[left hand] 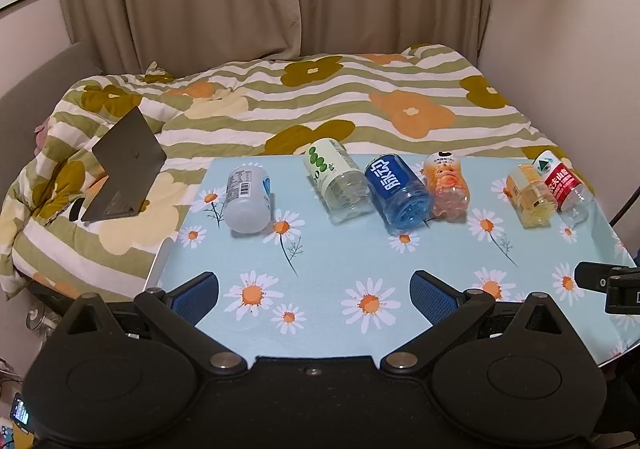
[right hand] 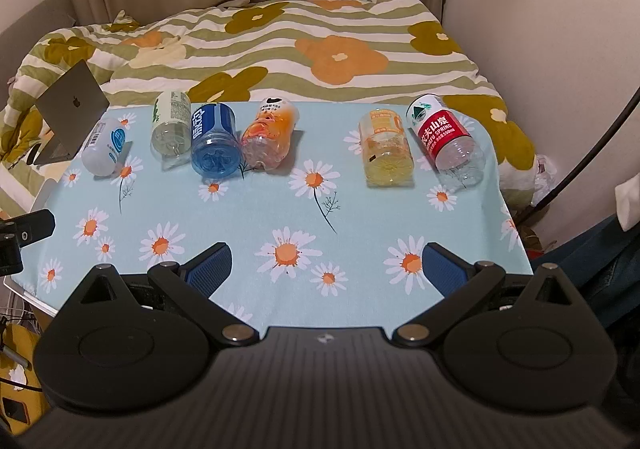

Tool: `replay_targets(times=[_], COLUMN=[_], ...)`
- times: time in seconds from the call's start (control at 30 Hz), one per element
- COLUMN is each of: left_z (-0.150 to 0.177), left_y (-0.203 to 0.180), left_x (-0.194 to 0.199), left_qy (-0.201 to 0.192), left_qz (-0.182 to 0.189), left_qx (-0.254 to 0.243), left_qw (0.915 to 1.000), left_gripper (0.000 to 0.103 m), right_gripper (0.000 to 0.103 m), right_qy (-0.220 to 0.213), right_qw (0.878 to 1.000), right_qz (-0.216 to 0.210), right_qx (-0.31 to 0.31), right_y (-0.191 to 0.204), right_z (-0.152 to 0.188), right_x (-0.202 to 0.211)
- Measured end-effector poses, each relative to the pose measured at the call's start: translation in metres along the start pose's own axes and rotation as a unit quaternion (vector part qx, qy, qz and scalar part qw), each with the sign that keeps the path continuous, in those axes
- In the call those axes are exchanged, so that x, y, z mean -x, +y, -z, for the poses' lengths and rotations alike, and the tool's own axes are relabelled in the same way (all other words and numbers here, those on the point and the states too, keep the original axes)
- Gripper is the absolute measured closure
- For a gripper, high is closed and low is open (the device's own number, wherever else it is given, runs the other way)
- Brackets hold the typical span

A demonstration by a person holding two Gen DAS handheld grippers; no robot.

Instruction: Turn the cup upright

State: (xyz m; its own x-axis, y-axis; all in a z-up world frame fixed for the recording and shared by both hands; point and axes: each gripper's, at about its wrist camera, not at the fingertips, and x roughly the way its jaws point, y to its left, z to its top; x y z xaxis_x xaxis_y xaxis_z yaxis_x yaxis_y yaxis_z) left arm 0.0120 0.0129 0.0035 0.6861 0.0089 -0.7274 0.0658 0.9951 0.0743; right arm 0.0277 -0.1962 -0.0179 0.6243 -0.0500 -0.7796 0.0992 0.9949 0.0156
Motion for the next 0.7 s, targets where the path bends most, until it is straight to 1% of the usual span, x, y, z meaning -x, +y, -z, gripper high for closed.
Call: replay_targets(times=[0.7], left_z=[-0.0003], left_y=[-0.0009], left_x=[-0.0001], left_qy=[0.001], left_qz=[0.0], left_qx=[0.0], left_qw=[1.0], left_gripper=[0.0], right_gripper=[0.0], right_qy=[0.001], right_qw=[1.0], right_qz=[0.0], right_qx=[0.0], right_y=[-0.0012], right_z=[-0.0001], right_x=[-0.0016])
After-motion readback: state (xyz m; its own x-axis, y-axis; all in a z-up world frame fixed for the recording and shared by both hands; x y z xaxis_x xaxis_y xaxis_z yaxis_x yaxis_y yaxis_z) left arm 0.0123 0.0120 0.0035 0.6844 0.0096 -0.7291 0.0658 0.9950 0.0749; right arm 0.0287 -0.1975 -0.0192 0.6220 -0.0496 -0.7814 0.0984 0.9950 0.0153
